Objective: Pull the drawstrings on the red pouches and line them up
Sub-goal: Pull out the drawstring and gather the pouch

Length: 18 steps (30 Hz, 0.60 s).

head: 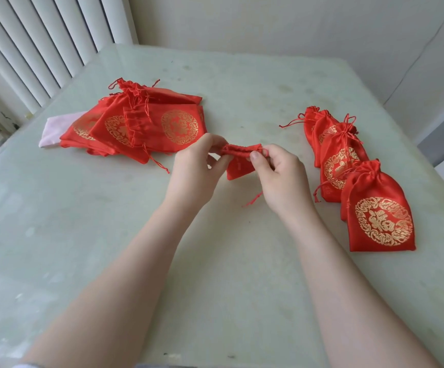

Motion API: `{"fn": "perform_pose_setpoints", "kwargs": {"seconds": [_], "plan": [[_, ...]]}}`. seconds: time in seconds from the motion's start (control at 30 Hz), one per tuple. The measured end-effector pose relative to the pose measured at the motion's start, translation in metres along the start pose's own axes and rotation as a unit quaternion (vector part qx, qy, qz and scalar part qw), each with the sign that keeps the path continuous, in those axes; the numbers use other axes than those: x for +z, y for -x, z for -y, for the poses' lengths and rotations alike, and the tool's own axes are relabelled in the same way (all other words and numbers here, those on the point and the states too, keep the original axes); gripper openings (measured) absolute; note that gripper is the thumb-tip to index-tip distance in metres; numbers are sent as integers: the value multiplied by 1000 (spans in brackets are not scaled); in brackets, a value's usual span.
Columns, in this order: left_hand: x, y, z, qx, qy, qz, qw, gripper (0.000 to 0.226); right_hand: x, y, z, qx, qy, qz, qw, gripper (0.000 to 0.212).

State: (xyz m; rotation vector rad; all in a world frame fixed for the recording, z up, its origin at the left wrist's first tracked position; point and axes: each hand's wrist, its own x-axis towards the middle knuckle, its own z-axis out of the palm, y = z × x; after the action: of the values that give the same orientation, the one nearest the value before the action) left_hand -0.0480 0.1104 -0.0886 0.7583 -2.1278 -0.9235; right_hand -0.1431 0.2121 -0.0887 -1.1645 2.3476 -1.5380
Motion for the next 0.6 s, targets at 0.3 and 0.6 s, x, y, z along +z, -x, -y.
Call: {"fn": "perform_pose_setpoints", "kwargs": {"seconds": [0.3, 0.6], "plan": [[-3, 4, -2, -38, 85, 78, 993, 7, -7, -3, -7, 14, -20, 0, 1000, 26], [-3, 2, 1, -2, -23, 63, 998, 14, -10, -2, -5, -6, 27, 67, 997, 28]]}}
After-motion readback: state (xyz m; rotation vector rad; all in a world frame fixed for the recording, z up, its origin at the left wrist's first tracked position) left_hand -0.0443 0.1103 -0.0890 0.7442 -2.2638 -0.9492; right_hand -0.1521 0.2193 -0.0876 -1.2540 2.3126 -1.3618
